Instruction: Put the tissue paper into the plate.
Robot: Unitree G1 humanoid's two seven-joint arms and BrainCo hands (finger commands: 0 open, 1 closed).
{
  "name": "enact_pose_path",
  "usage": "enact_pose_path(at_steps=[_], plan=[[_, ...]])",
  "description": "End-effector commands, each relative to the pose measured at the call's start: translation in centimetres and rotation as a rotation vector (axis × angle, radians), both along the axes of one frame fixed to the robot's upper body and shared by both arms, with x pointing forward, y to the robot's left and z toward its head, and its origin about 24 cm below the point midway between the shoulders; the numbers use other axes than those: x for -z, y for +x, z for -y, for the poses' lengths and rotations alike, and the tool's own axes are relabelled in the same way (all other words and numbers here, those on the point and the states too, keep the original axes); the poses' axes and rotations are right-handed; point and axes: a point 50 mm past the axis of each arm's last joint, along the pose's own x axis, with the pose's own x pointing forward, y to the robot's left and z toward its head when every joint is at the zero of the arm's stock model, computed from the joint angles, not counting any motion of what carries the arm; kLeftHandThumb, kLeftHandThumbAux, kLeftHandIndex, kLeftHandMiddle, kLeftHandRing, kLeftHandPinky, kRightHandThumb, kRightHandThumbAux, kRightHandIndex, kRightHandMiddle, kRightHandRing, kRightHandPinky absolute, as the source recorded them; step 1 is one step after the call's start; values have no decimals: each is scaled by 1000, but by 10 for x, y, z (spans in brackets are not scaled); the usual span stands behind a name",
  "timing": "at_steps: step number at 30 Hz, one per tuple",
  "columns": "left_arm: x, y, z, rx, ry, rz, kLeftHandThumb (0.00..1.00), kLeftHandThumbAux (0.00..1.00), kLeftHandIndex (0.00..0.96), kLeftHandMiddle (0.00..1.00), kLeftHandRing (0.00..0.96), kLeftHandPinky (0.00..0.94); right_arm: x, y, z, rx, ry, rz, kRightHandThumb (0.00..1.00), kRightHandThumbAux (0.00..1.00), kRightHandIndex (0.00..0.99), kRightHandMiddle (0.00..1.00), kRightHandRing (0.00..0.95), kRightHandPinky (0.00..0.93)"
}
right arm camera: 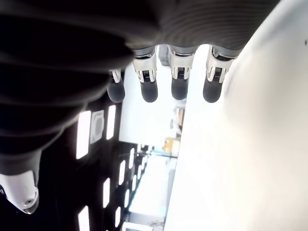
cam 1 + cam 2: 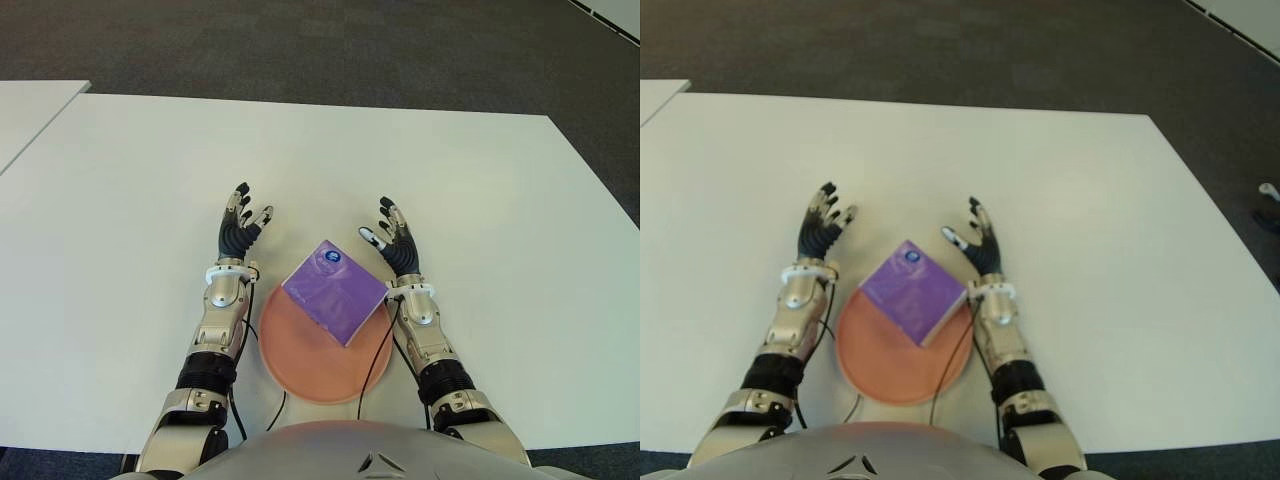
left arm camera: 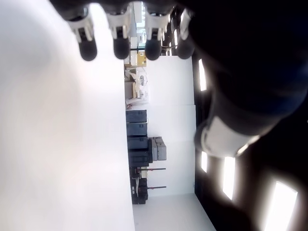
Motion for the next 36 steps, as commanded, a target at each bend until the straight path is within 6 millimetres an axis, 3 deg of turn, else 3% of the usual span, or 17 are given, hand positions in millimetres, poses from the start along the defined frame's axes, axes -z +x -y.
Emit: enact_pose_path(at_steps=[1,17,24,36], plan=[[2,0,2,5,-2,-12,172,715,78,61,32,18,22,-14,0,4,-4,-131,147,562,0,0,0,4],[2,-9,2,9,0,-2,155,718,75,58,31,23,27,-25,7,63,-54,-137,162,590,0,0,0,30],[9,-33,-2,11,1,-8,162,717,79,58,30,17,25,-40,2,71,-74,-114,170,597,0,0,0,50],[12,-35,-3,6,8,-35,190,694,89,73,41,26,26,-45,4,101,-51,-107,179,671,0,7,17,61]])
